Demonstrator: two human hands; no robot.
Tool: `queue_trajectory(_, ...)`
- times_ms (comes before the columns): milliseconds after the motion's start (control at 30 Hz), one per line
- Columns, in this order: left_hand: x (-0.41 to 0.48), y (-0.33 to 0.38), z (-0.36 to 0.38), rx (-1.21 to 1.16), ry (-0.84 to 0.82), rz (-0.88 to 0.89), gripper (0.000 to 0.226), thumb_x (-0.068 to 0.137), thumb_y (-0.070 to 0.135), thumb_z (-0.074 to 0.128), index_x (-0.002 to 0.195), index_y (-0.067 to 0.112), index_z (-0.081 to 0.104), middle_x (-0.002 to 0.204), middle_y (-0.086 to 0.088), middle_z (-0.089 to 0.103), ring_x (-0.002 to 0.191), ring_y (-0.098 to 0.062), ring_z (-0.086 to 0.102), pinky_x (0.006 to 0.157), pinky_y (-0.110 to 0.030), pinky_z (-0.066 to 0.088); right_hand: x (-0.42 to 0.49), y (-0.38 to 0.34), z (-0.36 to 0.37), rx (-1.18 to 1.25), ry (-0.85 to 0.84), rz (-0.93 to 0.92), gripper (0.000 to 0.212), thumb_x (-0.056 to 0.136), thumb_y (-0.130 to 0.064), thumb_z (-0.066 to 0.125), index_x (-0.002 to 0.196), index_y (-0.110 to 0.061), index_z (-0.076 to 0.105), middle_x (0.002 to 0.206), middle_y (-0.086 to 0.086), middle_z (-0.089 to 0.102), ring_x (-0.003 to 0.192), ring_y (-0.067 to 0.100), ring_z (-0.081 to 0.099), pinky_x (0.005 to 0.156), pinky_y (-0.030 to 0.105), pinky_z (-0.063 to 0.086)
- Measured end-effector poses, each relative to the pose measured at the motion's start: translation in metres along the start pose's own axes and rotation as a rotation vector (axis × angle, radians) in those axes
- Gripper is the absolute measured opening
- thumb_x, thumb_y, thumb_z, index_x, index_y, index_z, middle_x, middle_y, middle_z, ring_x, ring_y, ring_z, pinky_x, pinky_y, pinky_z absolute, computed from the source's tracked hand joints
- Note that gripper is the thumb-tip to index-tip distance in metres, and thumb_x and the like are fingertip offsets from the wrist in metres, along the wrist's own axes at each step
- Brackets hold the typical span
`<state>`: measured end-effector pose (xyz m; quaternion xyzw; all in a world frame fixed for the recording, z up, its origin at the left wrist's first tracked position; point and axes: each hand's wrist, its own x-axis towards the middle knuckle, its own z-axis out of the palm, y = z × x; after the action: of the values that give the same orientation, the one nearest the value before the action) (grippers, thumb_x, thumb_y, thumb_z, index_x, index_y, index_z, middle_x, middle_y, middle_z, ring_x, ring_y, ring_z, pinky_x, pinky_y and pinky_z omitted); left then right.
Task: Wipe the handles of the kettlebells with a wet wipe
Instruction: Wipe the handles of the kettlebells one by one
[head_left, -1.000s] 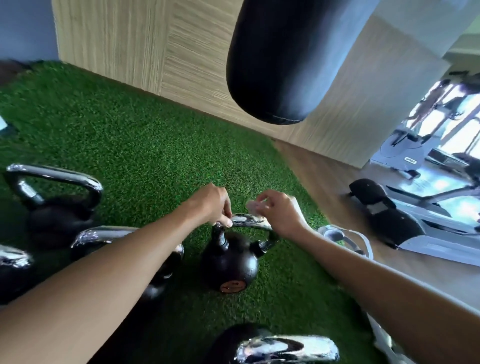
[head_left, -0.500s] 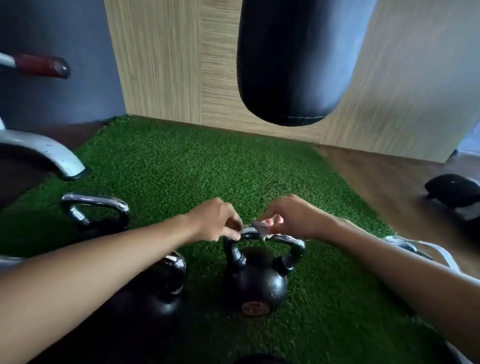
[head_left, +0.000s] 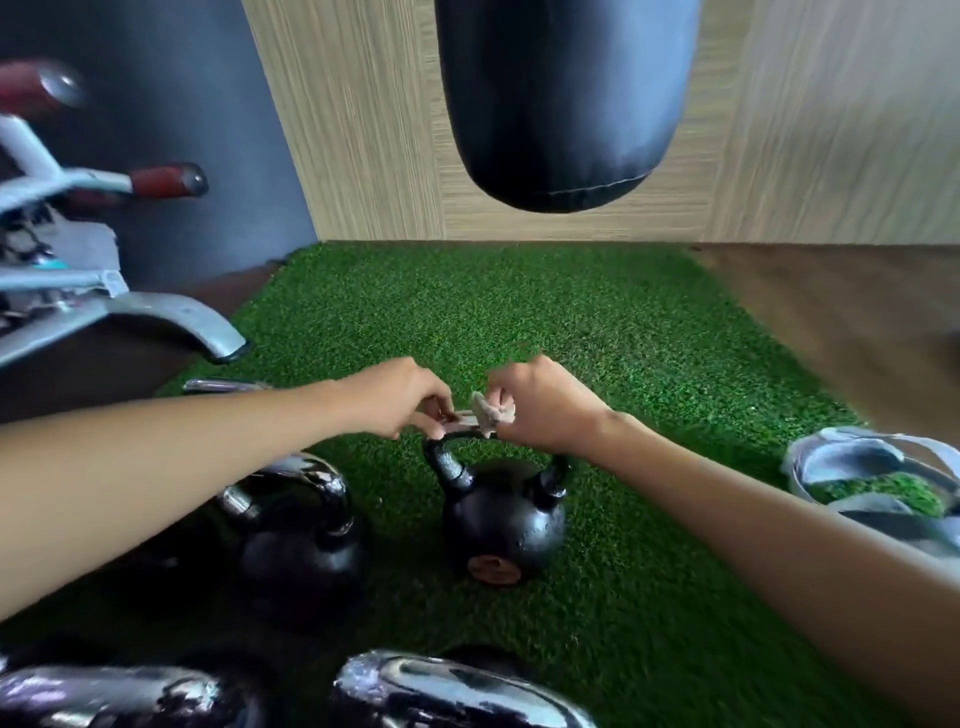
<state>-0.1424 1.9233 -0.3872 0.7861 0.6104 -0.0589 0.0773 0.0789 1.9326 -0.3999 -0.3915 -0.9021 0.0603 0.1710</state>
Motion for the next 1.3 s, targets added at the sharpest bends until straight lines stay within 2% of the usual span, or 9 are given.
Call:
queue_trajectory(233,-0.014,0.007,0.018,-0.080,0.150,-0.136,0.037,0.085,0.040,0.076,0.121,0.041,0.068,0.109,0.015,0.073,0.041,0.004,0.059,0.054,-0.022,0.054,0.008,-0.020,0.004,-0.237,-0.061,-0.112,0.018,0.092,-0.027,0.065,0.107,-0.034,0.071,0.095,-0.008,0.070,0.095,0.015,0.065,0.109,0.047,0.035)
queue_trajectory(367,-0.020,0.016,0.019,-0.087,0.171,-0.108,0.045,0.087,0.039,0.074,0.131,0.042,0.062,0.114,0.011,0.073,0.045,0.004,0.058,0.054,-0.026,0.054,-0.008,-0.011,0.001,-0.209,-0.013,-0.049,0.017,0.093,-0.024,0.065,0.103,-0.033,0.074,0.093,-0.009,0.068,0.094,0.013,0.065,0.109,0.042,0.039)
queue_trajectory(567,-0.015,0.030,0.008,-0.113,0.137,-0.165,0.035,0.086,0.045,0.073,0.119,0.033,0.070,0.090,0.012,0.073,0.036,0.010,0.052,0.048,-0.020,0.038,-0.032,0.016,-0.002,-0.169,-0.018,0.064,0.020,0.096,-0.022,0.054,0.096,-0.021,0.074,0.093,-0.002,0.065,0.089,0.016,0.063,0.097,0.040,0.051)
queue_trajectory(867,-0.011,0.034,0.004,0.019,0.072,-0.182,0.027,0.089,0.045,0.072,0.113,0.035,0.066,0.093,0.009,0.071,0.057,-0.005,0.058,0.058,-0.030,0.049,-0.027,0.004,0.004,-0.191,0.039,0.096,0.015,0.096,-0.017,0.064,0.094,-0.027,0.075,0.088,-0.008,0.062,0.095,0.016,0.059,0.097,0.039,0.049)
queue_trajectory(933,-0.011,0.034,0.007,0.021,0.094,-0.193,0.024,0.090,0.044,0.071,0.112,0.035,0.066,0.095,0.008,0.072,0.057,-0.005,0.055,0.058,-0.030,0.047,-0.044,0.023,0.001,-0.124,0.023,0.169,0.017,0.097,-0.019,0.064,0.085,-0.028,0.073,0.075,-0.014,0.054,0.082,0.011,0.059,0.090,0.035,0.054)
queue_trajectory(1000,-0.010,0.033,0.009,0.027,0.115,-0.195,0.023,0.090,0.044,0.071,0.110,0.034,0.067,0.096,0.007,0.073,0.053,-0.008,0.055,0.064,-0.034,0.055,-0.060,0.038,-0.001,-0.030,-0.026,0.249,0.017,0.098,-0.017,0.063,0.086,-0.021,0.075,0.069,-0.015,0.053,0.062,0.000,0.059,0.068,0.018,0.056)
queue_trajectory(1067,-0.009,0.032,0.009,0.023,0.111,-0.194,0.023,0.090,0.045,0.072,0.109,0.034,0.067,0.097,0.005,0.074,0.051,-0.010,0.058,0.072,-0.040,0.060,-0.065,0.044,-0.001,0.049,-0.030,0.266,0.016,0.098,-0.016,0.062,0.098,-0.014,0.078,0.072,-0.015,0.060,0.043,-0.008,0.054,0.044,0.006,0.042)
queue_trajectory(1167,-0.008,0.034,0.005,0.040,0.080,-0.195,0.023,0.090,0.044,0.072,0.110,0.034,0.066,0.100,0.004,0.073,0.052,-0.012,0.059,0.073,-0.042,0.061,-0.061,0.041,0.004,0.097,0.040,0.212,0.016,0.098,-0.021,0.064,0.103,-0.015,0.078,0.094,-0.006,0.075,0.048,-0.009,0.051,0.048,0.006,0.041)
queue_trajectory(1300,-0.009,0.036,0.007,0.055,0.082,-0.210,0.024,0.090,0.045,0.071,0.111,0.035,0.066,0.100,0.002,0.074,0.051,-0.013,0.058,0.070,-0.041,0.062,-0.064,0.044,0.014,0.110,0.067,0.316,0.021,0.100,-0.021,0.060,0.100,-0.008,0.077,0.081,0.000,0.074,0.050,0.002,0.061,0.042,0.014,0.048)
